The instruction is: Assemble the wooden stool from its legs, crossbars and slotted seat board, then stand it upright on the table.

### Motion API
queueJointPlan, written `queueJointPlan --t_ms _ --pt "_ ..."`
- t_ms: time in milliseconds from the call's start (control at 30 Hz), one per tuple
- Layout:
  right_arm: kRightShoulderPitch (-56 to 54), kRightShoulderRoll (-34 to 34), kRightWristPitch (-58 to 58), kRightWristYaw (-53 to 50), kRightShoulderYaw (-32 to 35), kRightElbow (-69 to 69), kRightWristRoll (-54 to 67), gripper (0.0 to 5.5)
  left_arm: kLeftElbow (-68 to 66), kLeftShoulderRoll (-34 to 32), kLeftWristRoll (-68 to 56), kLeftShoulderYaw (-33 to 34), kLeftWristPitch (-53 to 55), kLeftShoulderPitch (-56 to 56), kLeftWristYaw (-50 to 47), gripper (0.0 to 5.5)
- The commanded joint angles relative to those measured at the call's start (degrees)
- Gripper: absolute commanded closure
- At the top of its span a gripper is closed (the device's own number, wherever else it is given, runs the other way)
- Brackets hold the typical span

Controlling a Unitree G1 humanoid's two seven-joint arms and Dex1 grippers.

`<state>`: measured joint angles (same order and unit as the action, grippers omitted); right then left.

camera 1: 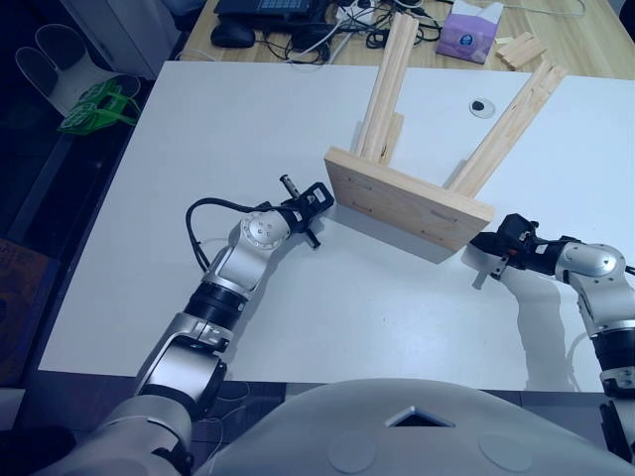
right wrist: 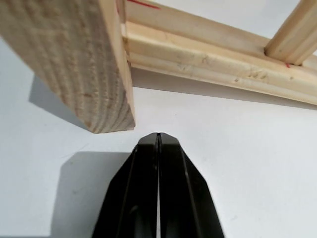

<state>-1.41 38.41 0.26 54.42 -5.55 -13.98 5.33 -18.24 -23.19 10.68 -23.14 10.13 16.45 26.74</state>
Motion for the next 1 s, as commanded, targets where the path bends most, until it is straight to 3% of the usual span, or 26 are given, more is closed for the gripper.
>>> queueJointPlan --t_ms 33,400,733,1000 --pt "1.14 -0.20 1.32 0.27 -0.66 0.90 -0.16 5.50 -6.22 1.11 1.87 -1.94 2.50 -5.02 0.53 5.49" --pt "1.76 -0.27 2.56 0.67 -1.09 2.28 0.05 5.50 -4.84 3.28 0.43 -1.36 1.01 -6.47 1.76 5.49" --pt "9.58 6.23 4.77 4.15 2.12 10.76 2.59 5.50 -6.03 3.57 0.92 -0.72 0.23 -5.97 1.40 5.49" --pt "6.41 3.58 4.56 2.00 0.14 8.86 0.98 5.50 -6.79 4.30 0.45 -0.64 -2.23 -5.79 1.91 5.49"
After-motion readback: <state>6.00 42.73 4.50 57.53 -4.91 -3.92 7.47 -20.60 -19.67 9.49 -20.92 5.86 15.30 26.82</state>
